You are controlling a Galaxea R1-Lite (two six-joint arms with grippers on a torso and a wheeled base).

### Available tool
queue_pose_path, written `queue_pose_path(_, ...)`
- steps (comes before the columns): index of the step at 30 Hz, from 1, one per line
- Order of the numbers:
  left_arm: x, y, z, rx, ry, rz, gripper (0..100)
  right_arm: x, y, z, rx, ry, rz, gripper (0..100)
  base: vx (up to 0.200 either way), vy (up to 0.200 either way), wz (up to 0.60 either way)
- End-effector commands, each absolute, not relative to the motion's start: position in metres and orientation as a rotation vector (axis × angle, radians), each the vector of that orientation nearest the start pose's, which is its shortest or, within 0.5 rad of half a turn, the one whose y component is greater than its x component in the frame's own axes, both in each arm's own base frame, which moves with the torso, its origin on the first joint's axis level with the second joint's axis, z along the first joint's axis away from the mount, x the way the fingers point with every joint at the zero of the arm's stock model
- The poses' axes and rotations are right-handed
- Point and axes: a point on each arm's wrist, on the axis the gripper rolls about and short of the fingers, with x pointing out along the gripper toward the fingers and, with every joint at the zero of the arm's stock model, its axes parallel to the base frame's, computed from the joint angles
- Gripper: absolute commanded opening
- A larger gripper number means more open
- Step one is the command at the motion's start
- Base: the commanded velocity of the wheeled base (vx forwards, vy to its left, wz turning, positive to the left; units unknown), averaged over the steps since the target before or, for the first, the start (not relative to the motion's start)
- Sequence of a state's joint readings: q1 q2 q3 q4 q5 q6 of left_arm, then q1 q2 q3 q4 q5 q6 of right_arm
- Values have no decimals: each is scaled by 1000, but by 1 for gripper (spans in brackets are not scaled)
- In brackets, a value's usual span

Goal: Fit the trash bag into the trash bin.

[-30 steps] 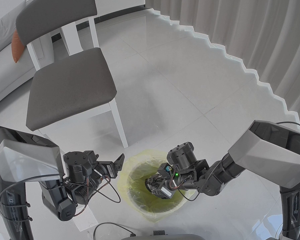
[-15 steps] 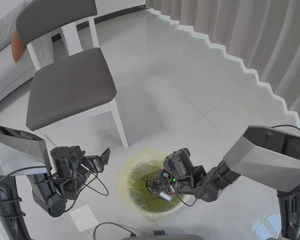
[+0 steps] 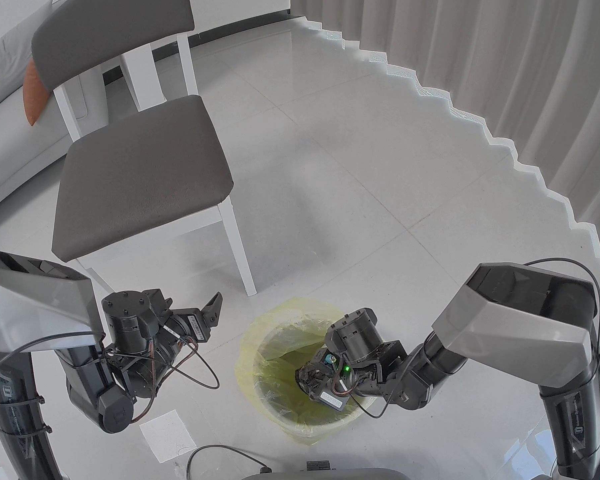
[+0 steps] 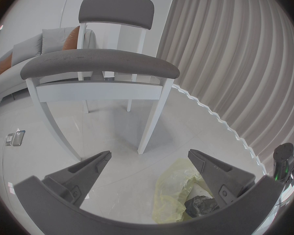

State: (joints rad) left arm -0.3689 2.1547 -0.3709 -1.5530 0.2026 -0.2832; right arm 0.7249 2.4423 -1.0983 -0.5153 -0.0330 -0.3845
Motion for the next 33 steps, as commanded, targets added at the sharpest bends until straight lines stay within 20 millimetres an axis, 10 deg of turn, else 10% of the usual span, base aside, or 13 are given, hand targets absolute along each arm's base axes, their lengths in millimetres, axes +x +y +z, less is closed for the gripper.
queue_pose_path(1, 281, -104, 43, -222, 226, -135, 100, 324, 277, -63, -673, 722, 808, 0, 0, 0, 0)
queue_pose_path(11, 282, -103, 43, -222, 226, -129, 100, 339, 282, -57, -679, 772, 813, 0, 0, 0, 0)
queue_pose_path(12, 281, -103, 43, -221, 227, -130, 100, 339, 282, -57, -679, 772, 813, 100, 0, 0, 0)
queue_pose_path(25, 280, -122, 27, -198, 275, -182, 100, 337, 282, -54, -665, 752, 810, 100, 0, 0, 0)
queue_pose_path(33, 297, -138, 7, -181, 281, -207, 100, 324, 273, 4, -628, 645, 800, 100, 0, 0, 0)
